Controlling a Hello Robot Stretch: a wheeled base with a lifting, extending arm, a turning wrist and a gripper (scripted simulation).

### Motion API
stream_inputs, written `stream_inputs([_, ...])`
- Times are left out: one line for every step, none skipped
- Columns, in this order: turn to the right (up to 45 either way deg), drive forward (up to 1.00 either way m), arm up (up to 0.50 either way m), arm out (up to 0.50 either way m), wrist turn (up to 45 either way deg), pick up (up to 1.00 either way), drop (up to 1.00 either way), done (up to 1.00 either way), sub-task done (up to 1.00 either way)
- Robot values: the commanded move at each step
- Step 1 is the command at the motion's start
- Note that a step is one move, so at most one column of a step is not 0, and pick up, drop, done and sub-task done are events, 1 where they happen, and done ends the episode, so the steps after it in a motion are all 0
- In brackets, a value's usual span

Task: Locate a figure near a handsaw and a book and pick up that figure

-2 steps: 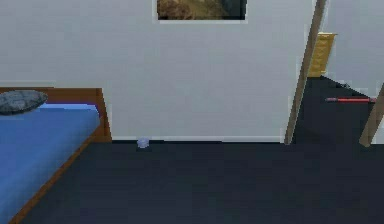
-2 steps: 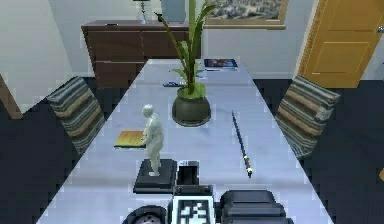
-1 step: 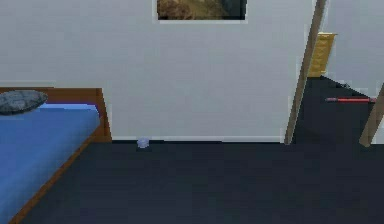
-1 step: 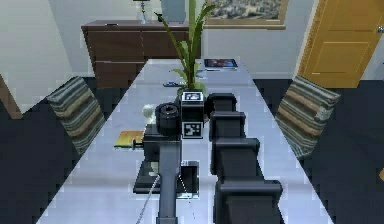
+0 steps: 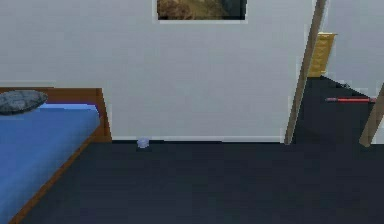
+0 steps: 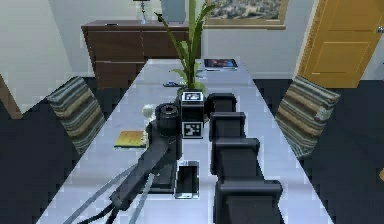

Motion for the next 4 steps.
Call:
stream_inputs([0.0,0.00,0.00,0.00,45.0,0.00,0.00,0.00,0.00])
stream_inputs([0.0,0.00,0.00,0.00,45.0,0.00,0.00,0.00,0.00])
stream_inputs([0.0,0.00,0.00,0.00,33.0,0.00,0.00,0.00,0.00])
stream_inputs([0.0,0.00,-0.30,0.00,0.0,0.00,0.00,0.00,0.00])
